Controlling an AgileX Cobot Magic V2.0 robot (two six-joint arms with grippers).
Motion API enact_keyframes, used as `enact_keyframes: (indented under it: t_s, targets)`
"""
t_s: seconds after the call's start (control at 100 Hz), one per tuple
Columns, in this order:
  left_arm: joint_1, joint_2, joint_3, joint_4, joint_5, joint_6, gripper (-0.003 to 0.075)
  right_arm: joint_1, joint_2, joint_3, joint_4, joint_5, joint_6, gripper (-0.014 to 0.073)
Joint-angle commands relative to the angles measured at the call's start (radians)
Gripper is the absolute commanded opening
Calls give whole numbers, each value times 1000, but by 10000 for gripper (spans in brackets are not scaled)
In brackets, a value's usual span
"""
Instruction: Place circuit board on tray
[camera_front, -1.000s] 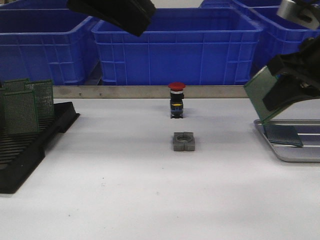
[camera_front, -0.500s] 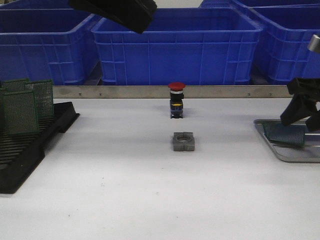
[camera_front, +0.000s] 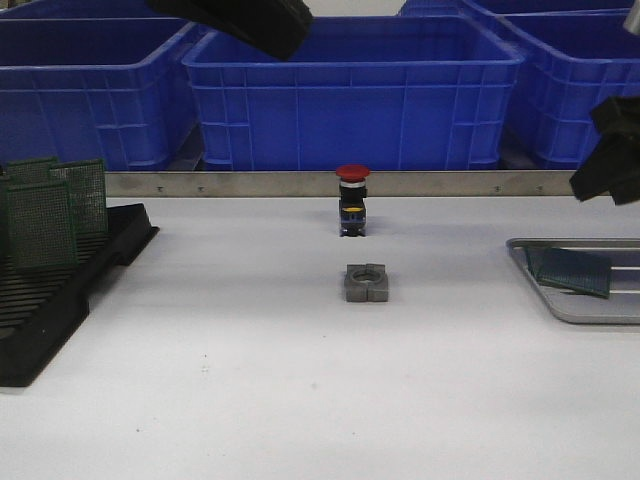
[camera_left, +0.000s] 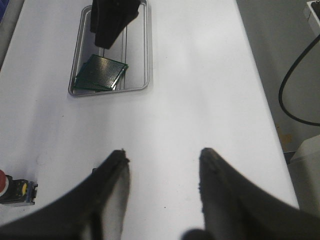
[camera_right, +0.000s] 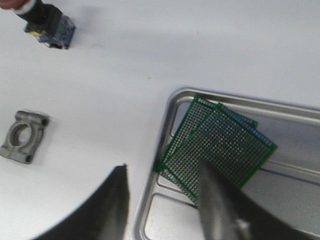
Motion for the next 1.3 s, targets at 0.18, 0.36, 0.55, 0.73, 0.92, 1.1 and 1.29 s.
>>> enact_keyframes:
  t_s: [0.18,0.36,0.55,0.73,0.92,1.1,1.29]
  targets:
    - [61,-100,-33,-69,-1,-187,-20,2,-253,31,14,10,-26,-113]
    - [110,-157,-31,-69,3,-324,-20,58,-449,140,43,-137,-65,-113]
    - [122,-248,39,-69,-101,-337,-20,98,-648,250,78,-189,-70,-113]
    - [122,-371,204,-91,-300,-337,-20,98,-830,350,122,-243,-71,-113]
    - [122,-550,406,-151,-541,-337,-20,98,-1041,450,122,-254,-71,-113]
    - [122,-728,572,-181,-634,-334,-20,98,-1243,542,122,-250,-71,-113]
    - [122,-938,740,-182,-715,-334,-20,98,-1445,625,123,-202,-71,-113]
